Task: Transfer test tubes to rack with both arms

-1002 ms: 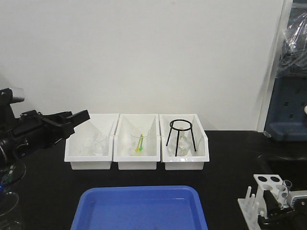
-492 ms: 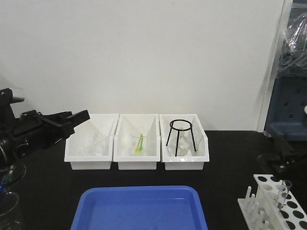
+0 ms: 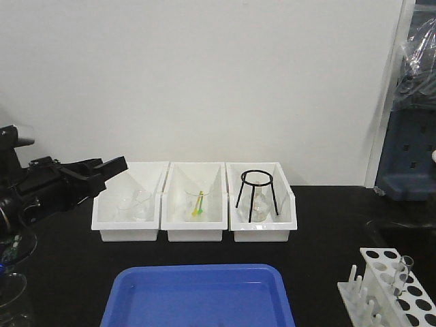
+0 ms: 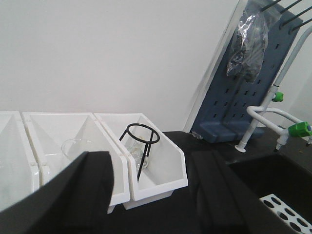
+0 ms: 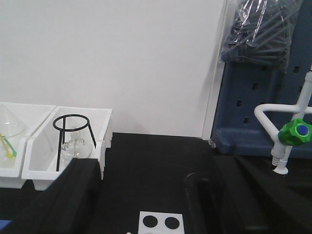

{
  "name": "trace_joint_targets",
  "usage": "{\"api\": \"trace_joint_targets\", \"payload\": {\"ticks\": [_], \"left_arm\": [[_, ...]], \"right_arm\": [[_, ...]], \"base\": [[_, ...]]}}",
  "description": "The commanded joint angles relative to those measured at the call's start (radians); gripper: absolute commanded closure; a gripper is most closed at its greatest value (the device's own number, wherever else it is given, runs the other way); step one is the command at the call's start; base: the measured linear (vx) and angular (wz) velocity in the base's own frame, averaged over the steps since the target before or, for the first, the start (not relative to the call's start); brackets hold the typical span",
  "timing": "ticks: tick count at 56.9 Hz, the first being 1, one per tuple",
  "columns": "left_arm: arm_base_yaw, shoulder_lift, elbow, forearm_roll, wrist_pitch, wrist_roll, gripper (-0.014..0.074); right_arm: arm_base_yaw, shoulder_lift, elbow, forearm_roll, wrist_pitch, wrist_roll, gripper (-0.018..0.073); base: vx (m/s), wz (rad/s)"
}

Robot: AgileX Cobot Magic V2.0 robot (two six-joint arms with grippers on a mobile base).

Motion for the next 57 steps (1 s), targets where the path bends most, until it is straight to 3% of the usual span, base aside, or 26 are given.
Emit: {"api": "trace_joint_targets", "payload": {"ticks": [1,33,47,52,57], "left_arm": [[0.004,-0.044,-0.029,-0.047,-0.045,0.003,0.0105],[0.004,-0.044,-0.029,-0.047,-0.044,0.003,0.0105],[0.012,-0.073,-0.028,-0.061,0.141,0.003,0.0109],[0.012,-0.139,0.001,-0.130,0.183,0.003,0.0127],[0.012,-0.241,0.062,-0.260,0.268,0.055,0.0174]], "right_arm": [[-0.005,-0.016,-0.034,-0.007,-0.071,0.000,0.0030],[-0.005,-0.016,-0.034,-0.007,-0.071,0.000,0.0030],[-0.005,-0.016,-0.034,-0.007,-0.072,0.000,0.0030],[-0.005,-0.016,-0.034,-0.007,-0.072,0.000,0.0030],[-0.005,-0.016,-0.034,-0.007,-0.071,0.000,0.0030]], "base": [[0.00,0.00],[0.00,0.00],[0.00,0.00],[0.00,0.00],[0.00,0.00]]}}
